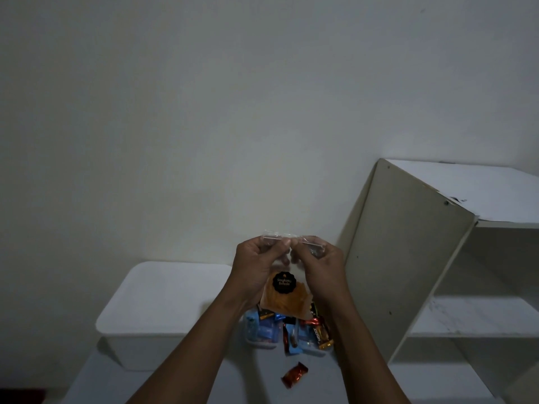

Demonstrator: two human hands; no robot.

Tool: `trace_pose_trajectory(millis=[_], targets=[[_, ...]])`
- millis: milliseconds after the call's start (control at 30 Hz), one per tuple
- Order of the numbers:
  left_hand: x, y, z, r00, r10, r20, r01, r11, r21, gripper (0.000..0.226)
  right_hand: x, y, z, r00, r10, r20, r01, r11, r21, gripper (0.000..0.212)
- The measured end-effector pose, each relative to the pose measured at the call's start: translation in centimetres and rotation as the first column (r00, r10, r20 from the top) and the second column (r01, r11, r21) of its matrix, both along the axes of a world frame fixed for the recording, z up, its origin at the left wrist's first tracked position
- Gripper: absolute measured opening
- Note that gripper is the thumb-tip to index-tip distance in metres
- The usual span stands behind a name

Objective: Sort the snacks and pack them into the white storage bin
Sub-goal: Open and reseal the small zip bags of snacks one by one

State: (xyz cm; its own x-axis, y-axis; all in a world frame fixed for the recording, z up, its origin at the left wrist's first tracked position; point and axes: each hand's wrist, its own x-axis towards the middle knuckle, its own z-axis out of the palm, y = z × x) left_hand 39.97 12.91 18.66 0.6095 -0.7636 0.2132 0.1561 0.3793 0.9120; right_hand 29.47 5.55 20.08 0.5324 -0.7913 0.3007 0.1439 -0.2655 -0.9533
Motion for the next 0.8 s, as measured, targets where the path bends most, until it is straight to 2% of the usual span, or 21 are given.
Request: trace_pose_trajectory(millis=[100,200,300,433,600,800], targets=[[-0.1,-0.2,-0.2,0.999,0.048,0.005,-0.049,0.998,0.028,0.010,0.1,0.2,-0.3,1.000,-0.005,0.022,0.004,0.999,0.038,0.016],[0.0,-0.5,-0.3,0.990,0.139,-0.010,-0.138,0.989,0.055,0.008,0.4,0.4,-0.8,0.983,-0.138,0.119,0.122,0.983,0.136,0.018],[-0.1,-0.7,-0.3,0.986,0.167,-0.013,-0.166,0.985,0.052,0.009,0.4,0.3,-0.9,0.969,-0.191,0.158,0.171,0.976,0.133,0.017],[-0.6,-0.8,-0.1,0.965,0.212,-0.152,-0.217,0.976,-0.018,0.015,0.3,-0.3,-0.7,0.955,-0.239,0.175,0.210,0.962,0.172,0.016],[-0.4,-1.2,0.1,0.957,0.252,-0.145,-0.254,0.967,0.003,0.011,0.2,-0.4,-1.3,0.961,-0.230,0.155,0.201,0.962,0.182,0.022],[-0.6,-1.5,-0.4,0.955,0.249,-0.164,-0.247,0.968,0.030,0.014,0.1,-0.5,-1.7,0.946,-0.277,0.166,0.265,0.960,0.093,0.022]])
